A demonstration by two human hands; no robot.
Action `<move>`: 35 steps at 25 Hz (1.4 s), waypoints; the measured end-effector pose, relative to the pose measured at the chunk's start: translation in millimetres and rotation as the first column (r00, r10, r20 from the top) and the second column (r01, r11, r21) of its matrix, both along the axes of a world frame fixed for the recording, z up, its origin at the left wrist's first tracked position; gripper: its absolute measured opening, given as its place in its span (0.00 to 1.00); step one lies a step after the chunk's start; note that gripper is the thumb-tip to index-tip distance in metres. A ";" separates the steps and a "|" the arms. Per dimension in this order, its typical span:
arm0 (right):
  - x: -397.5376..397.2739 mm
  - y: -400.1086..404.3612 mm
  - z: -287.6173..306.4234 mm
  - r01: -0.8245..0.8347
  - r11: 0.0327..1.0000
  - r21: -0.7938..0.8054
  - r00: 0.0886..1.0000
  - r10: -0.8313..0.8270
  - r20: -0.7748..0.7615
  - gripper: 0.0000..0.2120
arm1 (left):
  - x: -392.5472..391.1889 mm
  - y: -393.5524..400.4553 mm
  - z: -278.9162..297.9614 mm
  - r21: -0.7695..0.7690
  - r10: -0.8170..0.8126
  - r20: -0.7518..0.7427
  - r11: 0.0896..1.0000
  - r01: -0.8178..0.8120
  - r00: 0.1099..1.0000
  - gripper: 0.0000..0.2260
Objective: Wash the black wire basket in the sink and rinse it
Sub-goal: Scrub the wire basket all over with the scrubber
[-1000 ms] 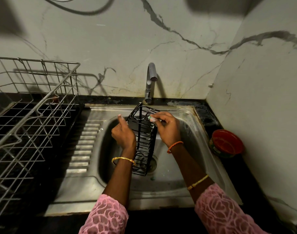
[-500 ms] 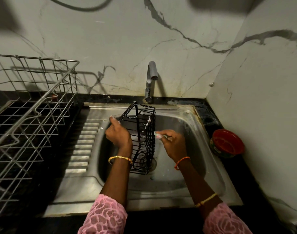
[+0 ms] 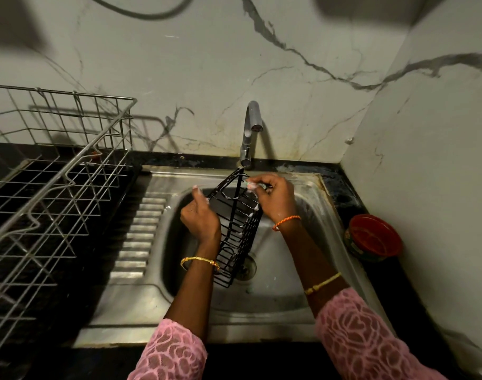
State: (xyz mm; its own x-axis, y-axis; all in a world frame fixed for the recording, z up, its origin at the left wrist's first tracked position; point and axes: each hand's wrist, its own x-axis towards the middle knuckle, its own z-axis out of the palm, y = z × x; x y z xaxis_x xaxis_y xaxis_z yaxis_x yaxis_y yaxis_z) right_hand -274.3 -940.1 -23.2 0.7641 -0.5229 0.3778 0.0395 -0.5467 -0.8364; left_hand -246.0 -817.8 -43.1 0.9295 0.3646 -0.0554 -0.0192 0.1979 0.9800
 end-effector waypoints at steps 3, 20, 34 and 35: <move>-20.9 -3.7 -10.1 0.012 0.999 -0.035 0.999 -0.013 -0.042 0.07 | -0.5 -0.7 -2.2 0.004 0.053 -0.038 0.999 -0.053 0.998 0.23; -45.0 -10.6 -30.5 -0.127 0.878 -0.462 0.992 0.105 -0.072 0.10 | 10.1 -11.0 10.9 0.296 -0.517 -0.367 0.723 0.624 0.773 0.18; -65.5 -12.1 -23.5 -0.053 0.936 -0.349 0.999 0.049 -0.020 0.11 | -3.9 -10.7 15.7 0.460 -0.385 -0.392 0.704 0.541 0.835 0.18; -64.4 -13.3 -22.3 -0.044 0.935 -0.353 0.999 0.042 -0.013 0.10 | -4.5 -12.0 17.0 0.462 -0.401 -0.398 0.690 0.558 0.825 0.18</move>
State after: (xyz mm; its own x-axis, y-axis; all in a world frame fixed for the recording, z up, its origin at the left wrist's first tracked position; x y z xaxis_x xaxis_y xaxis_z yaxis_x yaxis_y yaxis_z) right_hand -338.8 -953.4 -45.5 0.7852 -0.3232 0.5282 0.0661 -0.8044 -0.5904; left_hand -250.6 -829.8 -26.1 0.9654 -0.0874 -0.2456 0.1824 -0.4466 0.8760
